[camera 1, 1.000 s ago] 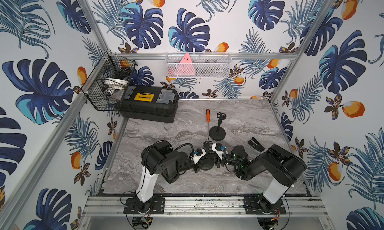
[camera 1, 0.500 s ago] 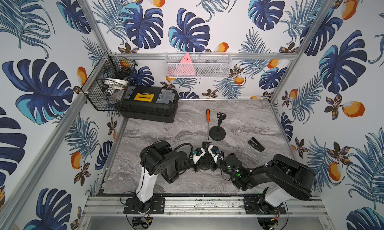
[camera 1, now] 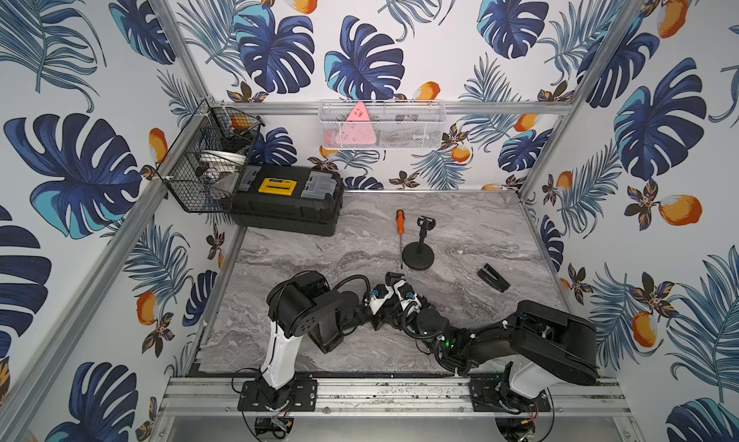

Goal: Assemble a microphone stand
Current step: Pick up the microphone stand at the center of the board.

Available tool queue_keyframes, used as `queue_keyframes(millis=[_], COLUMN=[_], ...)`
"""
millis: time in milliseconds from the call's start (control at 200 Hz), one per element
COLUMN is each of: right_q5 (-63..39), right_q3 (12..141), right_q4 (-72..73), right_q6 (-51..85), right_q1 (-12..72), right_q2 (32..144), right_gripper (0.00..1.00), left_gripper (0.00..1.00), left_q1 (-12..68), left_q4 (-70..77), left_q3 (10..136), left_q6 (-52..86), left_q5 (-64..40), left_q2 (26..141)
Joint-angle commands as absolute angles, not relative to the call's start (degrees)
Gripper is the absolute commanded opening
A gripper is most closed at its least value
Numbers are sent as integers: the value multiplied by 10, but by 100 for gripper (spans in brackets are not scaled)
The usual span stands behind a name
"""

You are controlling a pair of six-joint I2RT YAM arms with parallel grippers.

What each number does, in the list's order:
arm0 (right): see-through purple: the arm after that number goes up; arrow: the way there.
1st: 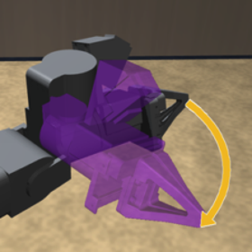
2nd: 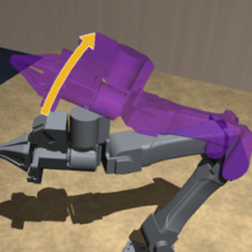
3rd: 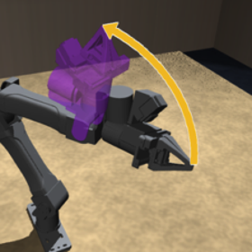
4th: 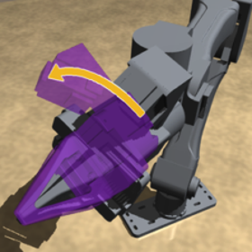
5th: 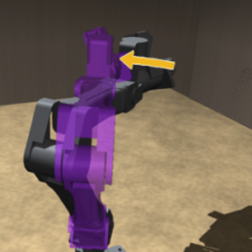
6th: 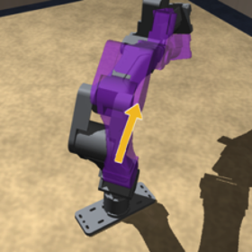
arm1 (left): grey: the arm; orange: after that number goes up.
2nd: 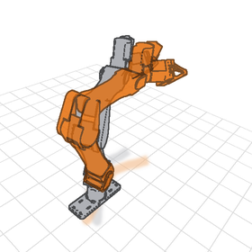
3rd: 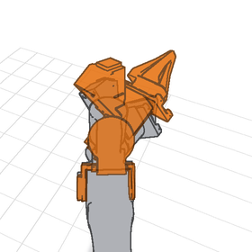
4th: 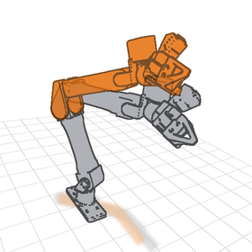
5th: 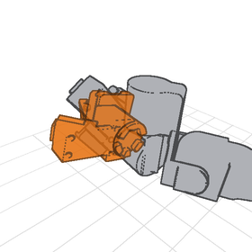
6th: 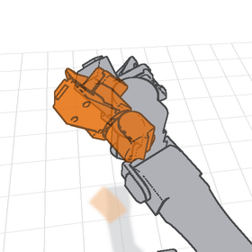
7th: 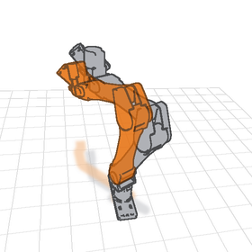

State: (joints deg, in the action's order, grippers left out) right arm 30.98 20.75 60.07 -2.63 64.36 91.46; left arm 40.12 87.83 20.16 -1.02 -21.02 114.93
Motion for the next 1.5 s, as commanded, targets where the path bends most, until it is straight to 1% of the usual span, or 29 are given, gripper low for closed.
queue_keyframes(millis=[0,105,310,435,515,580,641,756,866,946,1026,1101,1156,1301,1391,1496], right_q5=[204,150,77,45,27,13,-7,-44,-82,-107,-129,-148,-157,-176,-178,-181], right_q3=[214,220,223,235,239,242,247,254,254,256,263,274,286,320,331,336], right_q4=[534,534,522,476,442,413,384,340,332,334,343,346,345,321,311,314], right_q6=[-106,-112,-108,-113,-114,-111,-107,-105,-101,-96,-95,-97,-96,-102,-104,-104], right_q1=[645,620,553,521,502,488,476,459,447,442,441,441,441,441,441,441], right_q2=[899,876,826,777,737,701,670,621,602,601,608,613,615,617,615,619], right_gripper=[0,0,0,0,0,0,0,0,0,0,0,0,0,0,0,0], left_gripper=[53,58,60,62,66,71,73,74,76,80,85,85,84,81,82,82], left_q1=[403,403,403,402,402,398,389,363,361,361,359,352,344,320,305,295], left_q4=[884,883,883,882,881,874,849,697,466,301,213,140,112,106,109,168], left_q3=[191,163,100,77,65,57,54,74,112,147,171,204,227,257,267,264], left_q6=[16,43,113,167,205,241,273,337,362,374,394,431,442,481,501,533], left_q5=[-198,-177,-122,-94,-85,-77,-85,-117,-109,-84,-83,-87,-113,-176,-202,-259], left_q2=[1128,1086,1029,1010,990,966,930,813,664,575,526,523,541,581,589,600])
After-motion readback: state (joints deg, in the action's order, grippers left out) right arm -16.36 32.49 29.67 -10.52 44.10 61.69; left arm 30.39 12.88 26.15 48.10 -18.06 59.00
